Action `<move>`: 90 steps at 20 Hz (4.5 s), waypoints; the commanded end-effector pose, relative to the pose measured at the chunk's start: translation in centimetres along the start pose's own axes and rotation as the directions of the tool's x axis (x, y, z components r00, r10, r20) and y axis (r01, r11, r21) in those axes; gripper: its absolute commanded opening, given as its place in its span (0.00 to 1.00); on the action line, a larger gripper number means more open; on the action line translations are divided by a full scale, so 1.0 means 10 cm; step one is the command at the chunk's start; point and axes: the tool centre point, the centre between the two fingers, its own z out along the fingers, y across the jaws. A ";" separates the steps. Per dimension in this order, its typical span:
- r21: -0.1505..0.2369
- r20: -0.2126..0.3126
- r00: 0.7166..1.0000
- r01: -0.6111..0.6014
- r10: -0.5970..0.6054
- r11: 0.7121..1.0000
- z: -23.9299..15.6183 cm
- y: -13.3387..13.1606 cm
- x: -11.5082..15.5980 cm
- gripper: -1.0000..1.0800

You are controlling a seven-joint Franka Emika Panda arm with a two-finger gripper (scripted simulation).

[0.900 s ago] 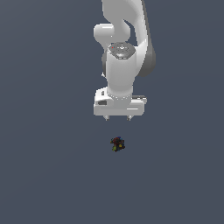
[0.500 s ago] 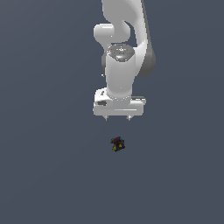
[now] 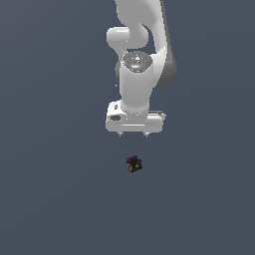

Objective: Pick up the object and move it to a goal position.

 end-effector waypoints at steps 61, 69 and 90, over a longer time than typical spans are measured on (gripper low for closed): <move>-0.015 -0.002 0.409 -0.913 0.913 0.409 1.11 -0.06 0.50 0.96; -0.014 -0.002 0.405 -0.914 0.914 0.405 1.49 -0.05 0.49 0.96; -0.006 -0.004 0.405 -0.914 0.914 0.405 1.47 -0.04 0.53 0.00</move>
